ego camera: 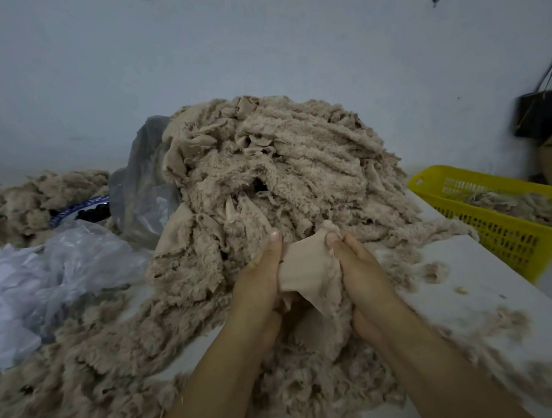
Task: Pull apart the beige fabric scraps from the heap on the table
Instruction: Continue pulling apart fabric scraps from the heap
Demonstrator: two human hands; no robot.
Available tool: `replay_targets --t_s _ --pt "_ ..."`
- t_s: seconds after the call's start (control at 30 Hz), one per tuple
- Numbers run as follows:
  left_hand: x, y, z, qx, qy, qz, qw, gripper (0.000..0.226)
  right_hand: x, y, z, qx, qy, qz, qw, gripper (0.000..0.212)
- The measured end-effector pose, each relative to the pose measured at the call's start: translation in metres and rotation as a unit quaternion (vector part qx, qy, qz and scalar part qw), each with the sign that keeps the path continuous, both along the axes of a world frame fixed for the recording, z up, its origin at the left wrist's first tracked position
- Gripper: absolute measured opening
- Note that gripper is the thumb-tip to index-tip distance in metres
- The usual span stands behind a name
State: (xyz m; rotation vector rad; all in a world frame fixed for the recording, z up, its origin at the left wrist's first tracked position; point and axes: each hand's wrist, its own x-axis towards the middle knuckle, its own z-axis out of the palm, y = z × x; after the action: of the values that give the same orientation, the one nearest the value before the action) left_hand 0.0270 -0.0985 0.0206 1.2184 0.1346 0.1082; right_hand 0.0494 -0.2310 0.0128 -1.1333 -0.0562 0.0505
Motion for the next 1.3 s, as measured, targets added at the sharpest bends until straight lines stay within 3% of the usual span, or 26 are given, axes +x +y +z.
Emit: replay_targets --t_s 0.17,0.27,0.33,0.43,0.53,0.57,0.67,0.73,0.83,0.9,0.97,1.07,1.13,1.23,1.3 --pt "0.007 0.005 0.001 -0.128 -0.012 -0.024 0.991 0.046 0.003 -0.007 0.006 0.060 0.028 -0.024 0.998 0.017" --pt "0.007 0.027 0.001 -0.147 -0.061 0.011 0.987 0.064 0.010 -0.029 0.014 0.143 0.044 -0.053 0.987 0.030" --pt "0.006 0.029 0.000 -0.056 -0.055 0.035 0.996 0.072 0.007 -0.031 0.013 0.160 0.046 -0.011 0.986 0.034" --pt "0.002 0.009 -0.002 0.213 -0.031 0.004 0.977 0.077 0.003 -0.022 0.009 0.173 0.051 0.056 0.982 0.046" --pt "-0.002 -0.004 -0.003 0.317 -0.101 -0.092 0.938 0.028 0.001 -0.024 0.010 0.167 0.052 0.092 0.980 0.053" --pt "-0.004 -0.006 -0.003 0.330 -0.115 -0.114 0.930 0.023 0.001 -0.026 0.010 0.154 0.050 0.106 0.981 0.048" --pt "-0.006 -0.005 -0.005 0.309 -0.135 -0.130 0.932 0.041 -0.001 -0.026 0.006 0.098 0.048 0.123 0.986 0.031" --pt "-0.005 -0.004 -0.009 0.299 -0.134 -0.140 0.934 0.030 0.000 -0.022 0.004 0.038 0.028 0.072 0.996 0.026" --pt "-0.003 -0.001 -0.008 0.263 -0.119 -0.069 0.955 0.005 -0.002 -0.012 0.001 -0.070 -0.062 0.026 0.995 0.051" --pt "-0.001 0.001 -0.004 0.192 -0.083 -0.008 0.978 0.020 -0.011 -0.003 0.000 -0.177 -0.142 0.069 0.971 0.060" --pt "0.001 0.006 0.000 0.092 -0.066 0.005 0.994 0.022 -0.019 0.009 0.000 -0.281 -0.186 0.122 0.934 0.049" --pt "0.000 0.013 0.003 0.076 -0.057 0.043 0.995 0.036 -0.018 0.012 -0.005 -0.404 -0.231 0.025 0.885 0.026" --pt "0.001 0.014 0.002 0.086 -0.050 0.070 0.993 0.042 -0.014 0.008 -0.005 -0.386 -0.200 -0.045 0.900 0.013" --pt "-0.001 0.008 0.001 0.093 -0.042 0.070 0.992 0.047 -0.011 0.004 0.000 -0.213 -0.063 -0.088 0.971 0.027" --pt "0.000 0.003 0.000 0.094 -0.033 0.076 0.992 0.048 -0.011 0.005 0.006 -0.126 0.019 -0.107 0.986 0.034"
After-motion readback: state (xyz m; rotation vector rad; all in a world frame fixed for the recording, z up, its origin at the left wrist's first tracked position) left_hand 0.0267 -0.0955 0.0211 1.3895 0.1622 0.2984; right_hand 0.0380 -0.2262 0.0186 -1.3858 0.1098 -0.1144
